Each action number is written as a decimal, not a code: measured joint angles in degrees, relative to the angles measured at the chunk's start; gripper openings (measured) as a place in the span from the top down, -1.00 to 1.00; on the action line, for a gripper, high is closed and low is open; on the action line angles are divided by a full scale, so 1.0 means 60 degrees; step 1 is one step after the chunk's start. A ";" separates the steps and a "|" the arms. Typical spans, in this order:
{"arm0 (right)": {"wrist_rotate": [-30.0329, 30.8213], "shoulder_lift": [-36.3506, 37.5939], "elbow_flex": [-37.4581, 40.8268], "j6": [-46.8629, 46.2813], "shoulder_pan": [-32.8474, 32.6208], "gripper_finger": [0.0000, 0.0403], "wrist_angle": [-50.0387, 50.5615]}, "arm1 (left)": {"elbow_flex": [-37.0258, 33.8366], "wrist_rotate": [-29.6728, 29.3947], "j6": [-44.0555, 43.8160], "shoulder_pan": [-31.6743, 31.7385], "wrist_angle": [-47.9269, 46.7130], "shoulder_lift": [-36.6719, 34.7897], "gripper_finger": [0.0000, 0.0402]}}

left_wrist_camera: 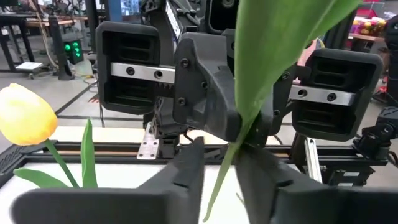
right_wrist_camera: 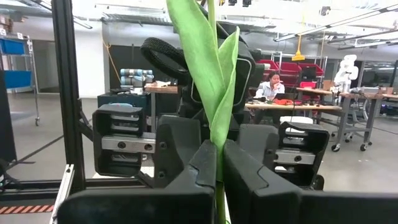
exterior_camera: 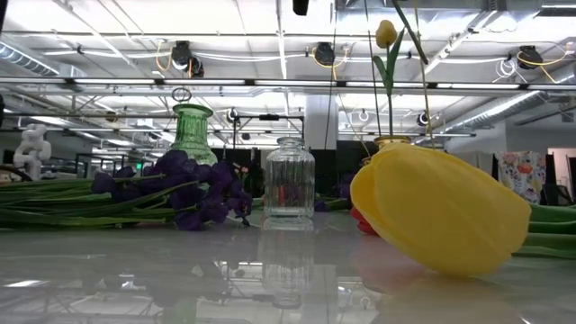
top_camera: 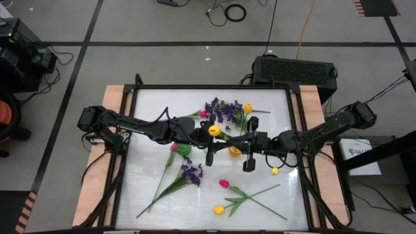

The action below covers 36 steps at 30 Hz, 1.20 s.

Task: Sort flowers into vase by color
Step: Put the top yellow tulip into the yellow vase

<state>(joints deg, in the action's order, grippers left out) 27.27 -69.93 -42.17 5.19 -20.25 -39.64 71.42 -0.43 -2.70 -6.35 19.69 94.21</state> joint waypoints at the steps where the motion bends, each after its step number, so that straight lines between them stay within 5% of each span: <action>1: 0.0006 0.0000 0.0000 0.0004 0.0000 0.98 0.0000 | 0.0000 0.0027 0.0008 0.0000 0.0001 0.0000 0.71; 5: 0.0032 0.0000 0.0004 0.0004 0.0007 0.98 0.0002 | 0.0000 0.0115 0.0234 0.0000 -0.0001 0.0000 0.94; 11: 0.0074 0.0000 0.0004 0.0004 -0.0003 0.91 0.0066 | 0.0000 0.0118 0.0266 0.0000 -0.0016 0.0000 0.93; 25: 0.0527 0.2522 0.0007 -0.1299 -0.0359 -0.11 0.4580 | -0.0011 0.0069 0.0588 0.0244 -0.0244 0.0000 0.95; 36: 0.0534 0.4199 0.0007 -0.1598 -0.0455 -0.28 0.7615 | -0.0937 -0.0006 0.0510 0.0898 0.0278 -0.0007 0.96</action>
<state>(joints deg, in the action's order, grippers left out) 30.48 -44.74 -42.13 -4.40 -22.98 6.05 65.80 -0.47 0.36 -0.96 21.36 94.17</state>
